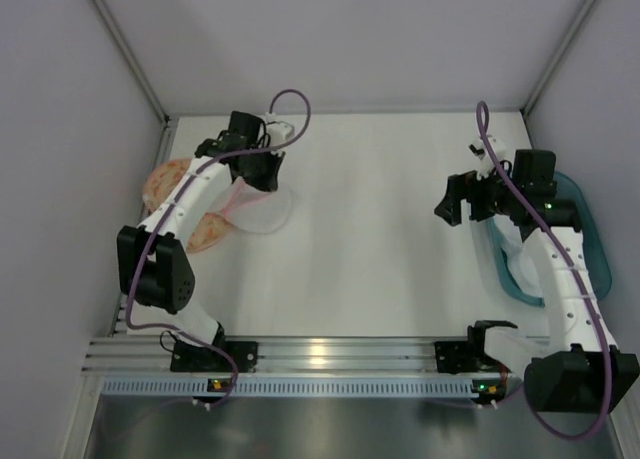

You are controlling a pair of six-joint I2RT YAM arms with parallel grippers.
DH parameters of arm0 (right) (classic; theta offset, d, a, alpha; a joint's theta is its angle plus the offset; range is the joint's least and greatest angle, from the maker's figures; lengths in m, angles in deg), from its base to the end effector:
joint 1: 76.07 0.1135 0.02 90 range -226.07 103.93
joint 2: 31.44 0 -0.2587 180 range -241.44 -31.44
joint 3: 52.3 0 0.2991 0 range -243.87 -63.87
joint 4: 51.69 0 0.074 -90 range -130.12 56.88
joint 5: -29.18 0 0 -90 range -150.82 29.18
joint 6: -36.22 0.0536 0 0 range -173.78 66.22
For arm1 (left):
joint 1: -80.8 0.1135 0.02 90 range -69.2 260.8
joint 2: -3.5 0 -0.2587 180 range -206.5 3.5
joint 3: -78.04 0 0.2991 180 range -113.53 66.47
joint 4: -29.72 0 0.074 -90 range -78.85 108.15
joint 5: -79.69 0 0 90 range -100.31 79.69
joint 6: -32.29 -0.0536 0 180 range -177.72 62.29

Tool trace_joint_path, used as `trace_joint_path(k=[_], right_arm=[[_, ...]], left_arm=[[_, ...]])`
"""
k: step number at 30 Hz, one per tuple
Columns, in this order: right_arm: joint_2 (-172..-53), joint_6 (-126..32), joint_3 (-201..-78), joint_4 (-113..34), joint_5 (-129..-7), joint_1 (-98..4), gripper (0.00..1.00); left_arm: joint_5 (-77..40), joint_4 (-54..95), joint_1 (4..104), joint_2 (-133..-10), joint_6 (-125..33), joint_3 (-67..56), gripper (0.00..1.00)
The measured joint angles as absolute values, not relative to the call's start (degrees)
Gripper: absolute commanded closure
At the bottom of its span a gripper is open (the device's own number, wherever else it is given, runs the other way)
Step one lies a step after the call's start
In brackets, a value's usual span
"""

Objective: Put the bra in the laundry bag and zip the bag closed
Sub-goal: Move the laundry bag to the center of the board.

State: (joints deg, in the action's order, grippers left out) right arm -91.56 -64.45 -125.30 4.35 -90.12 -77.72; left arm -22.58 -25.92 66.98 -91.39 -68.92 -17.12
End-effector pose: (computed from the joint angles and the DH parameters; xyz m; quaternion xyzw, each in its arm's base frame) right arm 0.2714 0.0184 0.3219 -0.1700 0.8771 0.1895 0.4072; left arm 0.3983 -0.1097 0.2687 0.2367 0.9198 -0.1087 0.2935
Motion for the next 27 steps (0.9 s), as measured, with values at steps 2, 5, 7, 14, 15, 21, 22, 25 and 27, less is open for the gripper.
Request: trace_joint_path(k=[2,5,7,14,15,21,22,25,27], right_arm=[[-92.0,-64.3,-125.6,4.4,-90.5,-77.7,0.01],[-92.5,-64.1,-125.8,4.3,-91.0,-77.7,0.01],[-92.8,-64.1,-125.8,4.4,-91.1,-77.7,0.0],[-93.7,-64.0,-125.8,4.4,-91.7,-77.7,0.01],[-93.9,-63.9,-125.8,4.4,-91.8,-77.7,0.01],[-96.3,-62.3,-125.8,4.3,-94.2,-77.7,0.03],[-96.9,-61.8,-125.8,4.2,-94.7,-77.7,0.04],[-99.4,-59.6,-125.7,3.1,-96.4,-77.7,0.09],[-101.5,-57.5,-125.7,1.0,-97.6,-77.7,0.13]], left_arm=[[-23.6,-25.3,61.5,-90.1,-68.4,-17.0,1.0],[-25.1,-23.4,54.7,-89.9,-67.6,-16.0,1.0],[-25.5,-22.7,50.3,-91.2,-67.5,-15.8,1.0],[-25.8,-20.8,38.5,-101.4,-66.6,-15.8,0.77],[-25.9,-20.9,38.2,-102.1,-66.4,-15.8,0.71],[-25.1,-20.8,38.1,-97.5,-66.4,-15.8,0.44],[-24.2,-20.8,38.4,-95.5,-66.1,-15.8,0.41],[-19.4,-20.5,39.3,-89.7,-65.3,-16.6,0.33],[-14.8,-20.4,39.7,-88.5,-64.8,-18.6,0.34]])
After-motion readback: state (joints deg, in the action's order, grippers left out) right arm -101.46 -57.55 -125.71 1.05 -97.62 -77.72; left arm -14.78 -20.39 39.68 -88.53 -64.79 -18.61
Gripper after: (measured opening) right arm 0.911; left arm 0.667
